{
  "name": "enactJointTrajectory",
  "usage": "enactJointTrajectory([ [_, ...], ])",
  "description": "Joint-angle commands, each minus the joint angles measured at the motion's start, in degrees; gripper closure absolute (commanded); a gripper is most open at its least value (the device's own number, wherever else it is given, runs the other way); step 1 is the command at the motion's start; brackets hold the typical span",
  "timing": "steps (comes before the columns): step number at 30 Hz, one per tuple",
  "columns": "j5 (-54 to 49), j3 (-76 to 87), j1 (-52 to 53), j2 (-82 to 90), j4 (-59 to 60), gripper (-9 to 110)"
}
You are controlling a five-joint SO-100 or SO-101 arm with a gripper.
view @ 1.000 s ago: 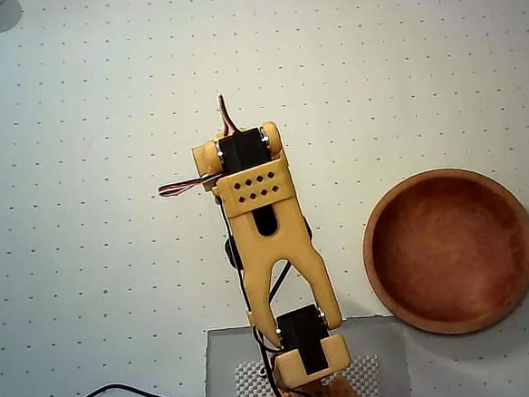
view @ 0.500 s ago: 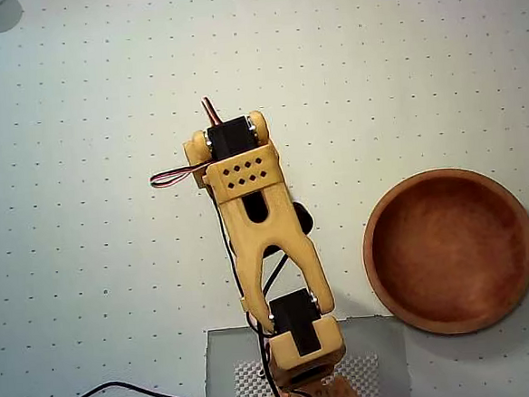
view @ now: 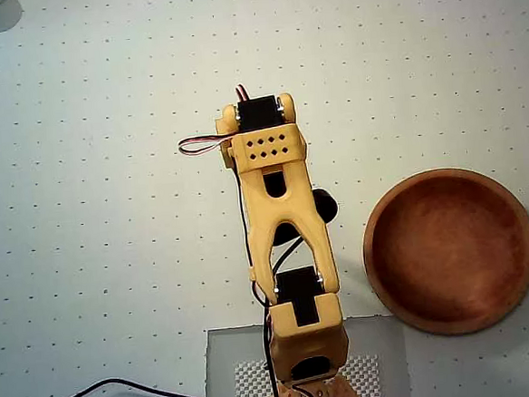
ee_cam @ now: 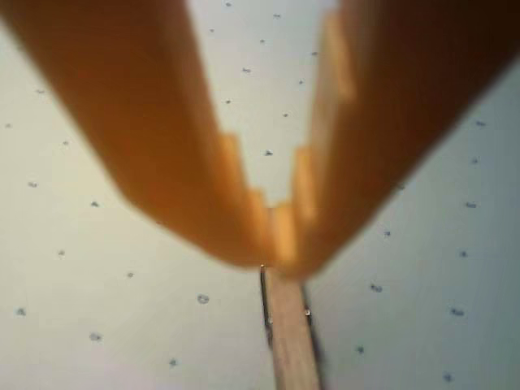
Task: Grasp a clothespin and put it in the bowl.
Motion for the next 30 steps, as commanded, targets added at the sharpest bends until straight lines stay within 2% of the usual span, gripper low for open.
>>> enactJointTrajectory([
  [1, -1.1, -8.3, 1.8, -0.6, 1.2, 104],
  [8, -7.3, -15.1, 2.4, -6.6, 1.5, 104],
  [17, -8.5, -19.2, 1.7, -11.0, 1.2, 104],
  [23, -13.4, -21.6, 1.6, -15.6, 1.5, 104],
  [30, -12.3, -22.0, 0.4, -21.0, 1.5, 104],
])
